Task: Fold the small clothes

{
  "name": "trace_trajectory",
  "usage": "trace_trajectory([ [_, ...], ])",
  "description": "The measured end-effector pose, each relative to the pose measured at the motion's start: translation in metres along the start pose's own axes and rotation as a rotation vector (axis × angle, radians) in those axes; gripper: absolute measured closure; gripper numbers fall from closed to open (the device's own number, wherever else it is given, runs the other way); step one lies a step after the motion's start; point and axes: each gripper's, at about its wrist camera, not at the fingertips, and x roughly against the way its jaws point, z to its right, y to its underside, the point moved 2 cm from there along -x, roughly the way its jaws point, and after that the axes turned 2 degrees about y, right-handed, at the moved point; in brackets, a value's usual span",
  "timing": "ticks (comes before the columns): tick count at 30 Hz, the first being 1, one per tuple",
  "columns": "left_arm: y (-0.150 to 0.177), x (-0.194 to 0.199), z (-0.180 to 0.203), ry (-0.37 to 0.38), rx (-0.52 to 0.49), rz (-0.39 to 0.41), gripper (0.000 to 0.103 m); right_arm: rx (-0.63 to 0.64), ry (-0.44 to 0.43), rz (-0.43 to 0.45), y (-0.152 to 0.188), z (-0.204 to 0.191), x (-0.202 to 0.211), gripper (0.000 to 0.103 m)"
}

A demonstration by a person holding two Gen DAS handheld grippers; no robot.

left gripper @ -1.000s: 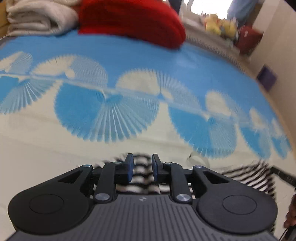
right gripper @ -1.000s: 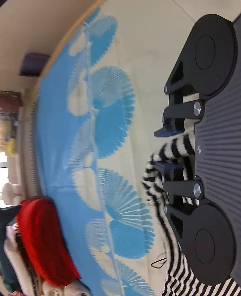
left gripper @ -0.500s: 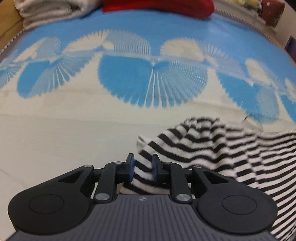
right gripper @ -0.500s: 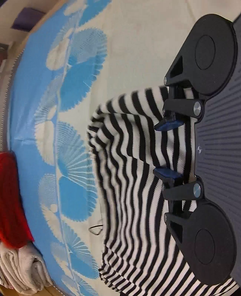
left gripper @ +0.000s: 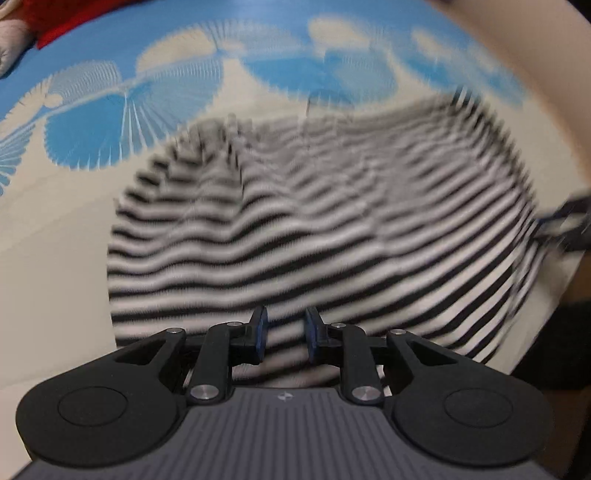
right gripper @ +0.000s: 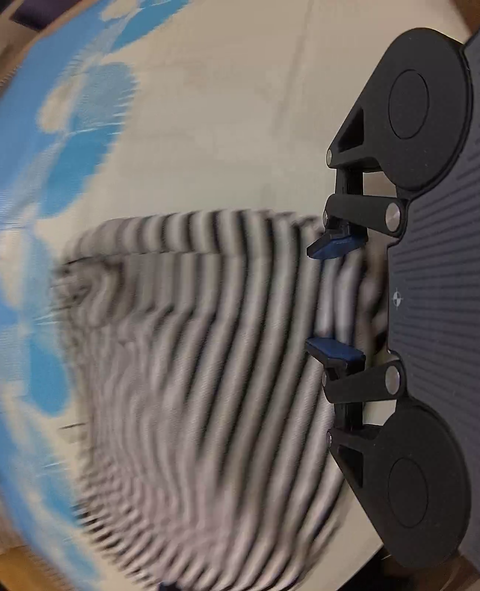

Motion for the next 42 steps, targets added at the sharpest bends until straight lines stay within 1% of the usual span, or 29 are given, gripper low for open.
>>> trace_trajectory([
  [1, 0.005, -0.005, 0.003, -0.034, -0.027, -0.019, 0.079, 0.0, 0.005, 0.013, 0.001, 0.0, 0.003, 0.054],
  [3, 0.008, -0.002, 0.007, -0.055, -0.03, -0.02, 0.079, -0.024, -0.002, 0.05, 0.002, 0.002, 0.014, 0.054],
  [5, 0.011, 0.017, 0.01, -0.029, -0.018, 0.023, 0.079, -0.054, -0.024, 0.082, 0.004, 0.005, 0.023, 0.053],
  [6, 0.013, 0.027, 0.012, -0.013, -0.025, 0.053, 0.079, -0.059, -0.029, 0.079, 0.005, 0.005, 0.025, 0.053],
  [7, 0.017, 0.036, 0.014, 0.003, -0.033, 0.07, 0.077, -0.045, -0.019, 0.058, 0.008, 0.004, 0.023, 0.053],
  [8, 0.023, 0.04, 0.014, 0.017, -0.038, 0.06, 0.073, -0.009, 0.009, 0.019, 0.012, 0.001, 0.016, 0.053],
  [9, 0.03, 0.037, 0.011, 0.013, -0.041, 0.02, 0.071, 0.028, 0.036, -0.011, 0.016, -0.002, 0.01, 0.053],
  [10, 0.039, 0.03, 0.008, -0.016, -0.047, -0.038, 0.071, 0.05, 0.052, -0.019, 0.019, -0.005, 0.008, 0.05],
  [11, 0.048, 0.02, 0.004, -0.063, -0.053, -0.103, 0.07, 0.056, 0.061, -0.008, 0.019, -0.006, 0.009, 0.05],
  [12, 0.055, 0.013, 0.0, -0.099, -0.051, -0.15, 0.07, 0.044, 0.06, 0.006, 0.017, -0.005, 0.013, 0.05],
  [13, 0.059, 0.01, -0.004, -0.117, -0.043, -0.167, 0.07, 0.027, 0.059, 0.03, 0.015, -0.004, 0.018, 0.051],
  [15, 0.058, 0.023, -0.01, -0.113, -0.015, -0.118, 0.07, -0.004, 0.061, 0.125, 0.011, -0.002, 0.039, 0.051],
  [17, 0.055, 0.044, -0.018, -0.095, 0.037, -0.041, 0.069, -0.067, 0.047, 0.279, 0.006, 0.004, 0.072, 0.05],
  [18, 0.054, 0.058, -0.024, -0.094, 0.064, -0.004, 0.069, -0.1, 0.046, 0.338, 0.004, 0.008, 0.087, 0.05],
  [20, 0.051, 0.082, -0.034, -0.108, 0.11, 0.066, 0.067, -0.153, 0.039, 0.475, 0.0, 0.016, 0.124, 0.05],
  [21, 0.047, 0.091, -0.04, -0.112, 0.133, 0.095, 0.066, -0.164, 0.03, 0.53, -0.001, 0.018, 0.139, 0.049],
  [23, 0.043, 0.106, -0.051, -0.094, 0.204, 0.14, 0.064, -0.193, 0.018, 0.62, -0.002, 0.023, 0.163, 0.048],
  [25, 0.047, 0.106, -0.064, -0.054, 0.294, 0.175, 0.063, -0.235, 0.009, 0.667, 0.002, 0.026, 0.171, 0.043],
  [26, 0.052, 0.101, -0.068, -0.035, 0.339, 0.181, 0.063, -0.269, -0.003, 0.677, 0.006, 0.027, 0.169, 0.042],
  [27, 0.056, 0.091, -0.074, -0.018, 0.381, 0.155, 0.063, -0.295, -0.007, 0.677, 0.013, 0.027, 0.162, 0.042],
  [28, 0.059, 0.081, -0.08, -0.035, 0.405, 0.086, 0.064, -0.309, 0.003, 0.64, 0.017, 0.028, 0.149, 0.043],
  [29, 0.06, 0.076, -0.083, -0.068, 0.416, 0.068, 0.064, -0.3, 0.043, 0.544, 0.015, 0.027, 0.137, 0.045],
  [30, 0.06, 0.075, -0.085, -0.091, 0.422, 0.064, 0.064, -0.318, 0.071, 0.524, 0.014, 0.029, 0.132, 0.047],
  [31, 0.06, 0.074, -0.087, -0.089, 0.432, 0.064, 0.064, -0.351, 0.076, 0.533, 0.012, 0.032, 0.133, 0.047],
  [33, 0.059, 0.072, -0.089, -0.071, 0.457, 0.066, 0.063, -0.41, 0.04, 0.542, 0.009, 0.042, 0.133, 0.046],
  [36, 0.057, 0.065, -0.088, -0.061, 0.482, 0.079, 0.062, -0.428, 0.072, 0.499, 0.007, 0.049, 0.122, 0.046],
  [38, 0.064, 0.055, -0.091, -0.036, 0.533, 0.092, 0.053, -0.428, 0.084, 0.491, 0.006, 0.05, 0.12, 0.046],
  [39, 0.066, 0.049, -0.092, -0.025, 0.557, 0.09, 0.052, -0.429, 0.087, 0.494, 0.006, 0.052, 0.12, 0.046],
  [42, 0.067, 0.027, -0.096, -0.018, 0.588, 0.052, 0.045, -0.421, 0.095, 0.489, 0.01, 0.053, 0.119, 0.045],
])
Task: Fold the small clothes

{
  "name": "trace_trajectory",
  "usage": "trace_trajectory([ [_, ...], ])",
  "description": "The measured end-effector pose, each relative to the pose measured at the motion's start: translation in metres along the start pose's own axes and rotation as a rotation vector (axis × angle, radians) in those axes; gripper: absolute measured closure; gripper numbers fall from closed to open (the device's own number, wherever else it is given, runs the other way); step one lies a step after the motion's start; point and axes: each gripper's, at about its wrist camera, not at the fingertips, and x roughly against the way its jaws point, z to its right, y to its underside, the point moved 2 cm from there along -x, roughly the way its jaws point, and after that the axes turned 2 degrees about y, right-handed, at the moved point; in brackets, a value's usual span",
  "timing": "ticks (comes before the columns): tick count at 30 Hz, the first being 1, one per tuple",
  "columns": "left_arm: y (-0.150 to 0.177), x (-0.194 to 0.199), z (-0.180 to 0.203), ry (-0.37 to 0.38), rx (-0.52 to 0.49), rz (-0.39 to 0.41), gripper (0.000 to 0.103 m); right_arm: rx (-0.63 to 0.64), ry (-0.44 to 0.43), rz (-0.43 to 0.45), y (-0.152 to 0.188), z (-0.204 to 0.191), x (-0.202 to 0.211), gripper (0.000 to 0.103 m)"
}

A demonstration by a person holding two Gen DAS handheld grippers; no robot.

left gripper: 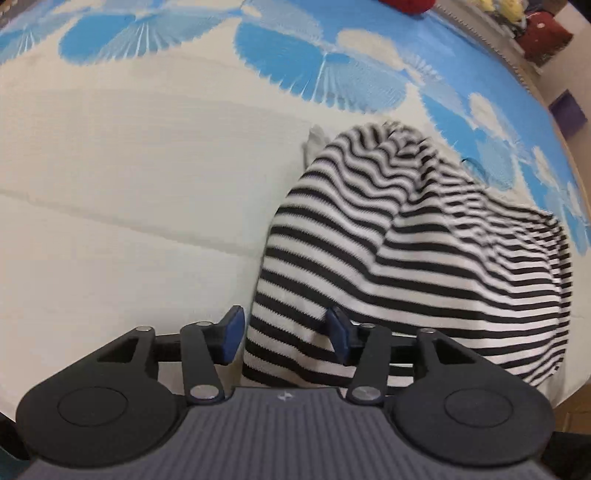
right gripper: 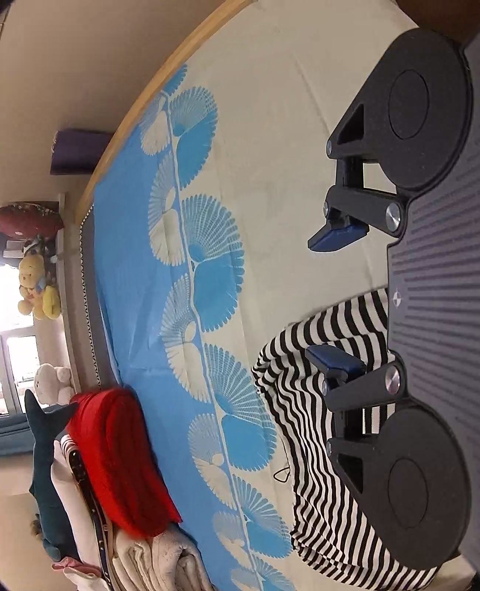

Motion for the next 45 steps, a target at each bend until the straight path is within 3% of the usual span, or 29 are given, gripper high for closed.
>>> trace_trajectory([
  [8, -0.009, -0.034, 0.008, 0.068, 0.002, -0.096, 0.04, 0.026, 0.021, -0.007, 0.003, 0.008, -0.003, 0.045],
  [15, -0.024, -0.048, 0.026, 0.092, 0.005, -0.081, 0.038, 0.014, 0.041, -0.012, 0.006, 0.019, -0.004, 0.045],
  [18, -0.026, -0.051, 0.037, 0.103, -0.025, -0.076, 0.051, 0.022, 0.049, -0.012, 0.007, 0.021, -0.004, 0.045],
  [20, -0.026, -0.052, 0.043, 0.118, -0.054, -0.077, 0.076, 0.023, 0.054, -0.013, 0.007, 0.023, -0.004, 0.045],
  [21, -0.025, -0.052, 0.046, 0.13, -0.063, -0.075, 0.079, 0.022, 0.057, -0.014, 0.007, 0.023, -0.004, 0.045],
  [25, -0.021, -0.041, 0.052, 0.145, -0.141, -0.032, 0.084, 0.009, 0.062, -0.011, 0.006, 0.022, -0.004, 0.045],
  [30, -0.015, -0.013, 0.04, 0.185, -0.147, 0.051, 0.087, -0.003, 0.047, -0.003, 0.003, 0.011, -0.005, 0.045],
  [34, -0.013, 0.006, 0.023, 0.093, -0.106, 0.106, 0.087, 0.002, 0.026, 0.007, 0.001, -0.004, -0.005, 0.045],
  [40, -0.01, 0.024, 0.009, -0.154, -0.14, 0.135, 0.087, 0.024, -0.002, 0.014, -0.001, -0.024, -0.007, 0.045],
  [45, -0.014, 0.044, 0.022, -0.139, -0.133, 0.173, 0.087, 0.024, -0.01, 0.018, -0.002, -0.029, -0.007, 0.045],
])
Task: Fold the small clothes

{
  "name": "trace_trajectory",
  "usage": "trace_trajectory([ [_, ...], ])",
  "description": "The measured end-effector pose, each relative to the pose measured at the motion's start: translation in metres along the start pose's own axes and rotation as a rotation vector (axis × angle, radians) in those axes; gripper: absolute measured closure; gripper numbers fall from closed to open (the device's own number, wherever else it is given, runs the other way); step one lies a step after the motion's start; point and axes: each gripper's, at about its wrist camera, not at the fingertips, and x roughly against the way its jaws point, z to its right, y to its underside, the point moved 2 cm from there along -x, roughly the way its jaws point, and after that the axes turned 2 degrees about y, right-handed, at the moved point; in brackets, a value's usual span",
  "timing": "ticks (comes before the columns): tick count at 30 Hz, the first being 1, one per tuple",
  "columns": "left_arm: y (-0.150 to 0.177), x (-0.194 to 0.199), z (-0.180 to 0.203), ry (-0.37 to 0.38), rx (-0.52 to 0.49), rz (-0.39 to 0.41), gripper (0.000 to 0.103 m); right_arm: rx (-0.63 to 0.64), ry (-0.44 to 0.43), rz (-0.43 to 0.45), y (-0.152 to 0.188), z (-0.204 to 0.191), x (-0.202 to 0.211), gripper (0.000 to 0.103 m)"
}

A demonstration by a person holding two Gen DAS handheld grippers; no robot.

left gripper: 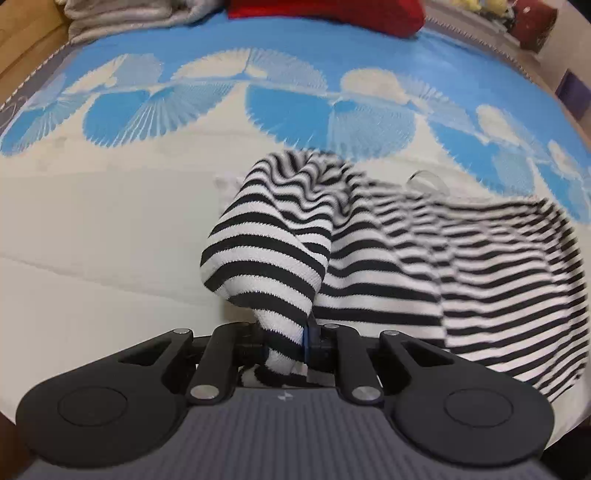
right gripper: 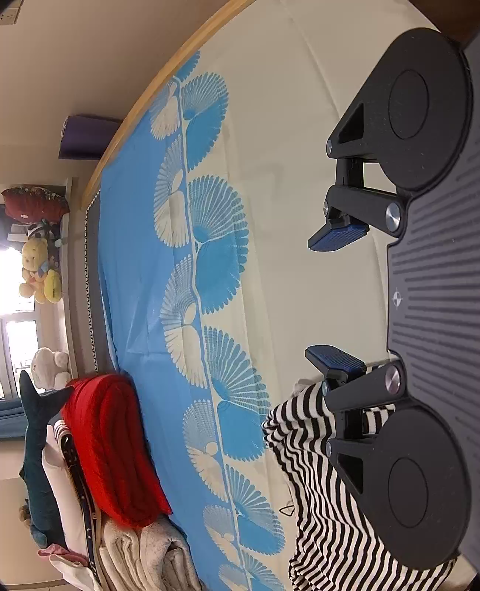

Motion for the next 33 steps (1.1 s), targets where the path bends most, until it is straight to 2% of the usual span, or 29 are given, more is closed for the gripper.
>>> trace_trajectory([
  [3, -0.009, 0.016, 0.019, 0.066, 0.001, 0.053, 0.087, -0.014, -0.003, 0.004, 0.0, 0.001, 0.001, 0.045],
  [8, -0.018, 0.037, 0.079, 0.199, -0.066, 0.124, 0.088, -0.016, -0.002, 0.009, -0.001, 0.005, 0.002, 0.045],
  [12, -0.015, 0.043, 0.142, 0.305, -0.158, 0.139, 0.089, -0.023, 0.003, 0.009, 0.0, 0.008, 0.003, 0.045],
  [14, -0.014, 0.043, 0.174, 0.379, -0.179, 0.134, 0.096, -0.029, 0.004, 0.009, -0.001, 0.011, 0.002, 0.045],
  [16, -0.011, 0.042, 0.204, 0.472, -0.187, 0.125, 0.096, -0.032, 0.007, 0.01, -0.002, 0.013, 0.002, 0.045],
  [21, 0.001, 0.016, 0.278, 0.51, -0.256, 0.059, 0.096, -0.038, 0.013, 0.005, -0.005, 0.015, -0.001, 0.045],
  [23, 0.006, 0.003, 0.299, 0.481, -0.292, 0.029, 0.092, -0.041, 0.012, 0.004, -0.005, 0.014, -0.003, 0.045],
  [24, 0.008, -0.002, 0.307, 0.466, -0.31, 0.019, 0.088, -0.042, 0.011, 0.003, -0.005, 0.013, -0.003, 0.045],
  [25, 0.01, -0.006, 0.312, 0.462, -0.321, 0.004, 0.077, -0.041, 0.009, 0.0, -0.005, 0.011, -0.003, 0.045],
  [26, 0.01, -0.009, 0.314, 0.467, -0.322, -0.012, 0.061, -0.039, 0.004, -0.001, -0.006, 0.01, -0.003, 0.045],
  [27, 0.009, -0.01, 0.313, 0.476, -0.317, -0.019, 0.058, -0.036, -0.005, 0.0, -0.005, 0.008, -0.003, 0.045],
  [29, 0.003, -0.002, 0.295, 0.485, -0.287, 0.019, 0.057, -0.03, -0.027, -0.006, -0.006, 0.003, -0.005, 0.045],
  [33, -0.015, 0.022, 0.247, 0.567, -0.117, 0.099, 0.056, -0.035, -0.086, 0.001, -0.008, -0.013, -0.004, 0.045],
])
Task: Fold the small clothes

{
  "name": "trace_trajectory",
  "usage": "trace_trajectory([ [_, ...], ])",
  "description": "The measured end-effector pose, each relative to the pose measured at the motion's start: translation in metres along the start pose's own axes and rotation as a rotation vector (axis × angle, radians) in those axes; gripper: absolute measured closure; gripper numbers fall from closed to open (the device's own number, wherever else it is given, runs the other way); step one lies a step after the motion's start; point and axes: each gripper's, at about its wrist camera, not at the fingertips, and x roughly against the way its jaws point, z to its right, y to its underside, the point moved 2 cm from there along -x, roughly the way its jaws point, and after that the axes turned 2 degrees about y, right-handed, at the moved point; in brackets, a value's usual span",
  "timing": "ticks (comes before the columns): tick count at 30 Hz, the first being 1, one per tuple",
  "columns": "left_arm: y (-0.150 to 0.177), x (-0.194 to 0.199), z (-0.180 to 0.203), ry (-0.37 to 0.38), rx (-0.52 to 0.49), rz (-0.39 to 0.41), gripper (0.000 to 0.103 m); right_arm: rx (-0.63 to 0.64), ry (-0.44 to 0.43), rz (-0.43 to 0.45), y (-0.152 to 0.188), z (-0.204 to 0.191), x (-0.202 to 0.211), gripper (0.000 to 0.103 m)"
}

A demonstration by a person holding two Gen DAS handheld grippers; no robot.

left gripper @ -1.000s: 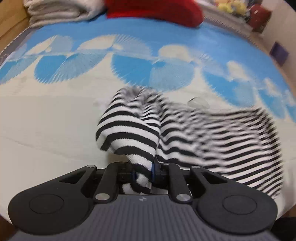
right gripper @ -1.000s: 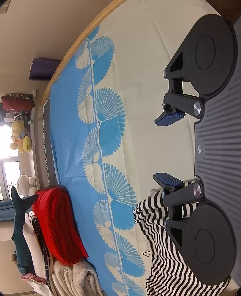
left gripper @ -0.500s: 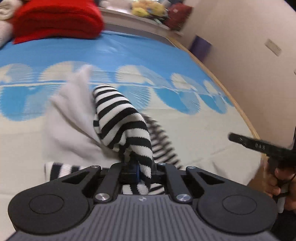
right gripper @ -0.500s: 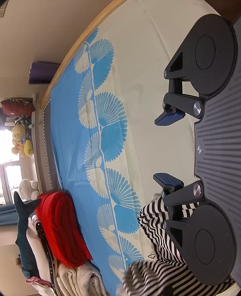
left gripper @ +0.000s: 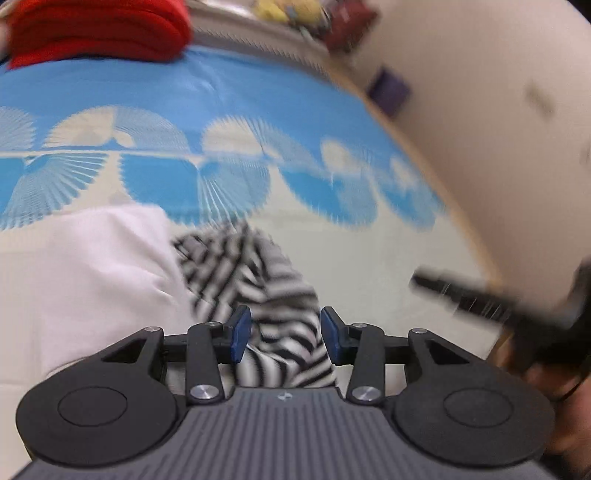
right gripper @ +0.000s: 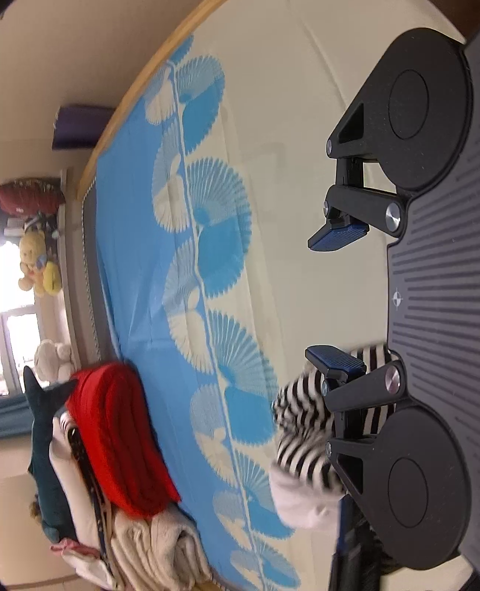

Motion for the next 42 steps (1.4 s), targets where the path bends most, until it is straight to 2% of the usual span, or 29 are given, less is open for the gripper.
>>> trace_trajectory([
  [2, -0.007, 0.026, -0.021, -0.007, 0.064, 0.077, 0.056, -0.006, -0.042, 0.01, 0.0, -0.013, 0.001, 0.045],
  [4, -0.012, 0.043, -0.043, -0.054, 0.113, 0.124, 0.056, -0.018, -0.111, 0.029, -0.002, -0.029, 0.003, 0.045],
  [8, -0.01, 0.061, -0.077, -0.181, 0.147, 0.128, 0.056, -0.015, -0.277, 0.023, 0.0, -0.07, 0.001, 0.045],
  [11, -0.01, 0.069, -0.094, -0.236, 0.124, 0.118, 0.056, -0.021, -0.4, -0.067, 0.004, -0.103, -0.015, 0.047],
  [14, -0.003, 0.087, -0.105, -0.275, 0.076, 0.107, 0.056, -0.018, -0.436, -0.16, 0.013, -0.133, -0.035, 0.043],
  [19, 0.008, 0.111, -0.118, -0.303, 0.042, 0.104, 0.056, 0.032, -0.487, -0.216, 0.021, -0.168, -0.048, 0.034],
  [23, 0.009, 0.119, -0.122, -0.306, 0.047, 0.106, 0.056, 0.153, -0.467, -0.269, 0.035, -0.183, -0.051, 0.035],
  [24, 0.009, 0.118, -0.121, -0.308, 0.047, 0.103, 0.056, 0.196, -0.443, -0.267, 0.038, -0.184, -0.05, 0.041],
  [25, 0.008, 0.116, -0.12, -0.31, 0.044, 0.1, 0.056, 0.245, -0.395, -0.267, 0.042, -0.182, -0.05, 0.063],
  [26, 0.007, 0.113, -0.118, -0.31, 0.039, 0.098, 0.056, 0.271, -0.365, -0.276, 0.044, -0.177, -0.051, 0.076],
  [27, 0.007, 0.11, -0.115, -0.31, 0.031, 0.093, 0.056, 0.268, -0.361, -0.289, 0.045, -0.169, -0.05, 0.087],
  [28, 0.007, 0.107, -0.111, -0.313, 0.022, 0.087, 0.056, 0.254, -0.37, -0.273, 0.042, -0.16, -0.045, 0.09],
  [31, 0.007, 0.094, -0.099, -0.309, -0.009, 0.068, 0.056, 0.193, -0.427, -0.149, 0.021, -0.126, -0.014, 0.091],
  [33, 0.008, 0.085, -0.089, -0.298, -0.029, 0.055, 0.056, 0.127, -0.396, -0.086, 0.011, -0.089, 0.004, 0.091],
  [35, 0.009, 0.073, -0.078, -0.278, -0.054, 0.04, 0.056, 0.084, -0.346, -0.077, 0.008, -0.053, 0.014, 0.091],
  [38, 0.01, 0.055, -0.06, -0.247, -0.093, 0.012, 0.056, 0.082, -0.265, -0.133, 0.017, -0.012, 0.018, 0.091],
  [42, 0.018, 0.028, -0.039, -0.19, -0.144, -0.051, 0.056, 0.146, -0.145, -0.314, 0.052, 0.017, 0.002, 0.091],
])
